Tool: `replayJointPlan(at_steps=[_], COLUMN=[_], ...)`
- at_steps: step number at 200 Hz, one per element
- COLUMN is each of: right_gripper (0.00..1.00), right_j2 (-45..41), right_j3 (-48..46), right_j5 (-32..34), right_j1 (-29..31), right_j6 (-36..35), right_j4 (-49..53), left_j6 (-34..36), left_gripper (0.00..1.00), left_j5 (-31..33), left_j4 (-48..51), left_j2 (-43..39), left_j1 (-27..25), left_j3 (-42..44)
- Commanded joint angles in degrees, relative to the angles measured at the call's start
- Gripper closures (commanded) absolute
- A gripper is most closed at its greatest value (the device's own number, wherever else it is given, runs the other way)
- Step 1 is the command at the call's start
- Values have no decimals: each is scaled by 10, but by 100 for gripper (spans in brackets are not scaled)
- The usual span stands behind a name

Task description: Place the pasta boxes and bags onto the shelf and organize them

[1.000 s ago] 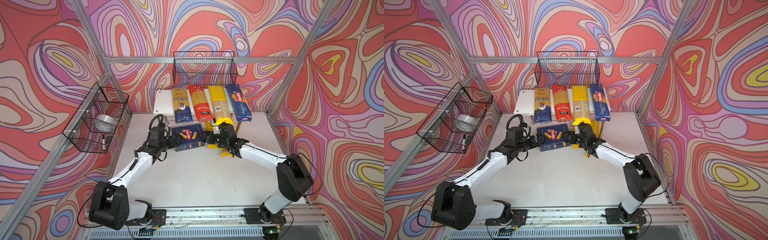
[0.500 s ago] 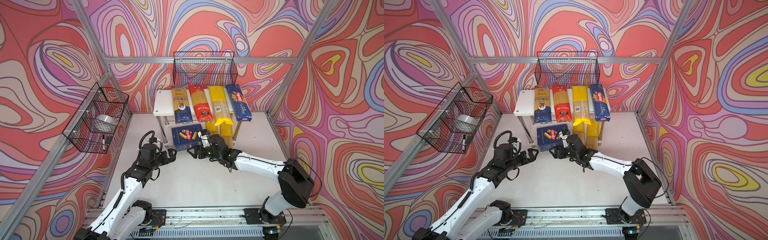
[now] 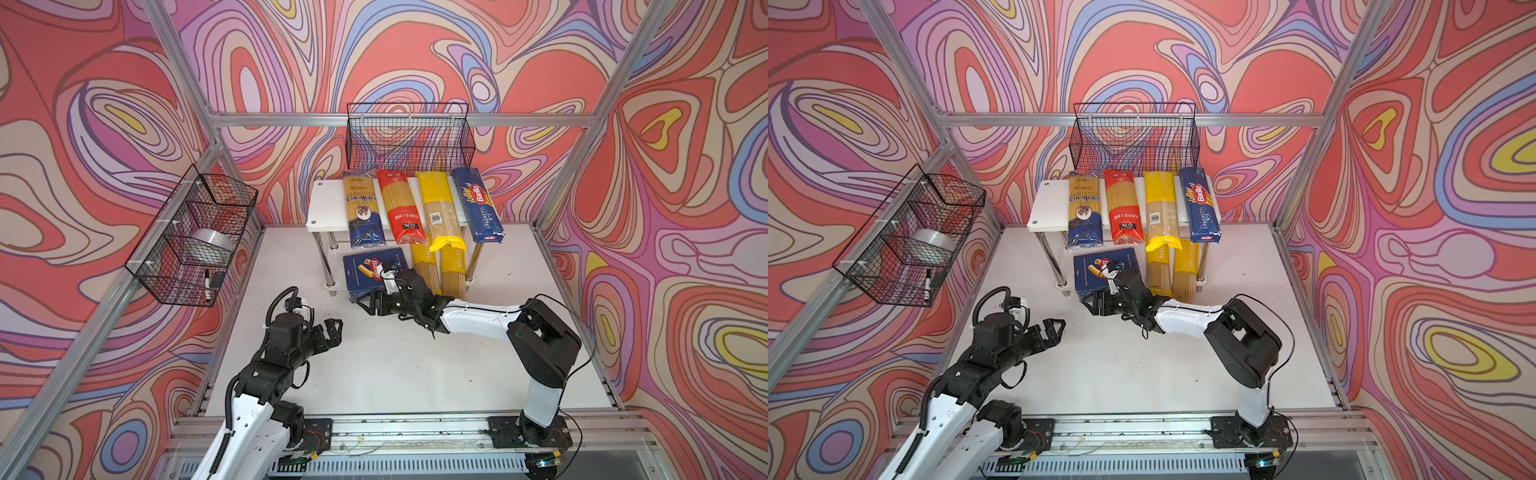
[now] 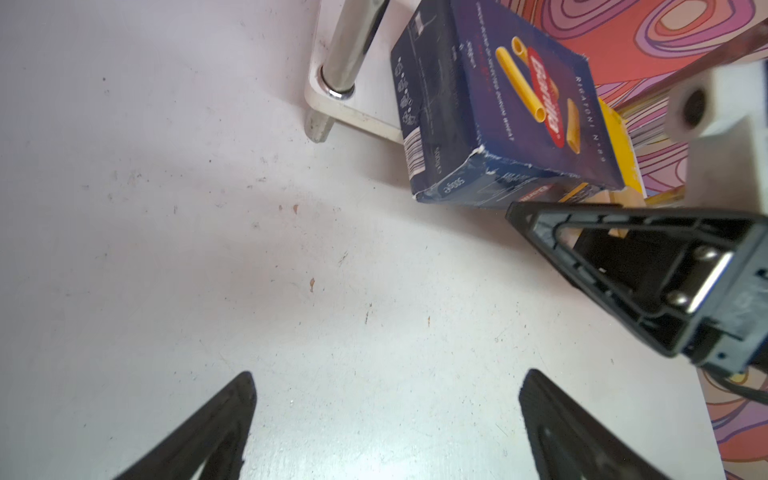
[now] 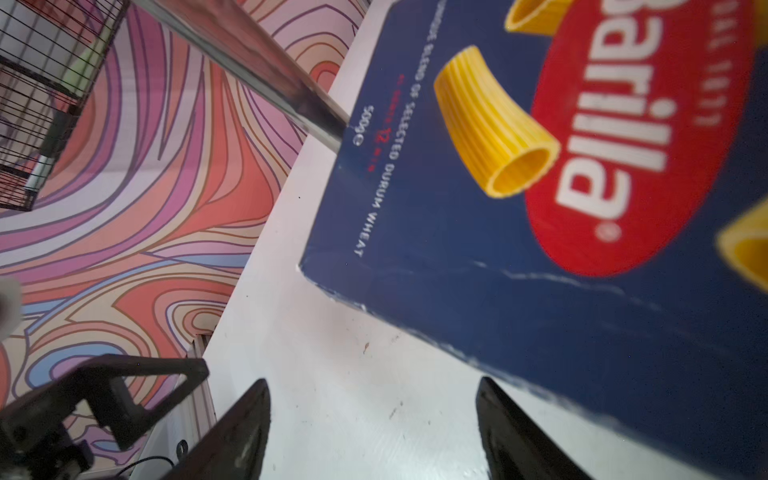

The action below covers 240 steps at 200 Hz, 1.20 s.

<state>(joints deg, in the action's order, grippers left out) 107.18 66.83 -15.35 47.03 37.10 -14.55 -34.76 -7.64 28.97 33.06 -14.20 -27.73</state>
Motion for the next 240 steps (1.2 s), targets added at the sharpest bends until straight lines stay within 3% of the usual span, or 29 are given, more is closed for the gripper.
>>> replayJointPlan(at_steps=[1, 177, 216, 240], right_gripper=[20, 19, 18, 13], right_j2=[21, 117, 32, -52], right_j3=[35, 163, 55, -59], right_j5=[-10, -19, 14, 85], right_j1=[2, -21, -20, -27], right_j6=[-12, -71, -82, -67], right_j4=[-3, 62, 36, 13], left_j6=[-20, 15, 63, 85], left_gripper=[0, 0, 0, 0], left_j5=[1, 77, 170, 324], left_j4=[-1, -17, -55, -68], left_j2=[-10, -6, 11, 34], left_j1=[3, 2, 2, 4], left_j3=[24, 17, 18, 26])
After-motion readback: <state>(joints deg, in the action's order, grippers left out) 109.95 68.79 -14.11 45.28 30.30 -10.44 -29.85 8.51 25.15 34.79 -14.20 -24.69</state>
